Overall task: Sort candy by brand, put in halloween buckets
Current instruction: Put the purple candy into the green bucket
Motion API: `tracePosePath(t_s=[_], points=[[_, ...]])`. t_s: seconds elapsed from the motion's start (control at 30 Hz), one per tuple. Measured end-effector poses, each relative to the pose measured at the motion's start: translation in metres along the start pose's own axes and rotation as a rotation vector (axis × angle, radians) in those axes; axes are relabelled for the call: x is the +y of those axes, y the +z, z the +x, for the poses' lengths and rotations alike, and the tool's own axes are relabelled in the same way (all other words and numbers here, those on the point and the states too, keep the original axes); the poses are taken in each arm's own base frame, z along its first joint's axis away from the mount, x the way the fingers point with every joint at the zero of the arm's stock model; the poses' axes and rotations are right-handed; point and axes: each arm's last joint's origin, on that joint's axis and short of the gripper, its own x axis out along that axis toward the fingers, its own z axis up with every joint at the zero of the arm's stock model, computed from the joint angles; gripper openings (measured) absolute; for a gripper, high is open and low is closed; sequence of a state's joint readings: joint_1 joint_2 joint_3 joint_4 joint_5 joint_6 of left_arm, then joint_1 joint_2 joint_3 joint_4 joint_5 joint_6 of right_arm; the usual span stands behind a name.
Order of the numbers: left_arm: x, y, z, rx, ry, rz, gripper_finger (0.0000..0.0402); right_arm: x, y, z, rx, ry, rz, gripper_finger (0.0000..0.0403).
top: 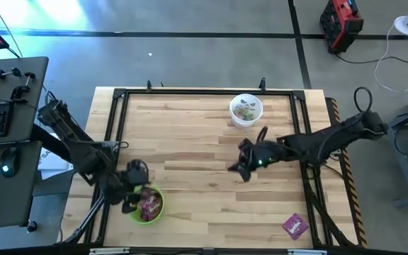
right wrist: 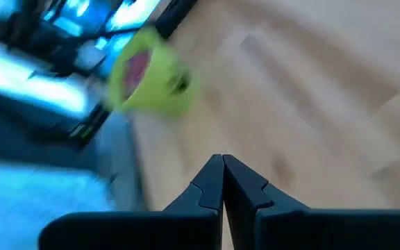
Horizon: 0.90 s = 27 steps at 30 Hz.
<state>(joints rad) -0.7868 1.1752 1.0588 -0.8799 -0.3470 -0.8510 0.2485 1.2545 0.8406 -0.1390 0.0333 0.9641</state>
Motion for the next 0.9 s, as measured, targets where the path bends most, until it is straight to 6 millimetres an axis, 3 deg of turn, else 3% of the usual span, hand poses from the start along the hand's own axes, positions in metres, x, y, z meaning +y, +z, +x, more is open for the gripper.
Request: tracePosePath(t_s=[0.1,0.23,0.37,0.5,0.67,0.9], points=[[0.014,0.014,-0.011,-0.193,0.103,0.027,0.0242,0.008,-0.027,0.0,0.167,0.007,0.032,0.0],[0.031,0.037,-0.02,-0.414,0.236,-0.023,0.0242,0.007,-0.084,-0.002,0.491,-0.154,0.085,0.0],[0.044,0.06,-0.021,-0.539,0.259,-0.128,0.0242,0.01,-0.137,-0.005,0.756,-0.277,0.15,0.0],[0.052,0.079,-0.015,-0.623,0.291,-0.186,0.0242,0.02,-0.177,-0.004,0.914,-0.268,0.176,0.0],[0.061,0.094,-0.006,-0.672,0.321,-0.223,0.0243,0.018,-0.204,-0.004,0.991,-0.339,0.194,0.0],[0.072,0.104,0.0,-0.658,0.293,-0.25,0.0243,0.013,-0.209,-0.012,1.023,-0.42,0.178,0.0]])
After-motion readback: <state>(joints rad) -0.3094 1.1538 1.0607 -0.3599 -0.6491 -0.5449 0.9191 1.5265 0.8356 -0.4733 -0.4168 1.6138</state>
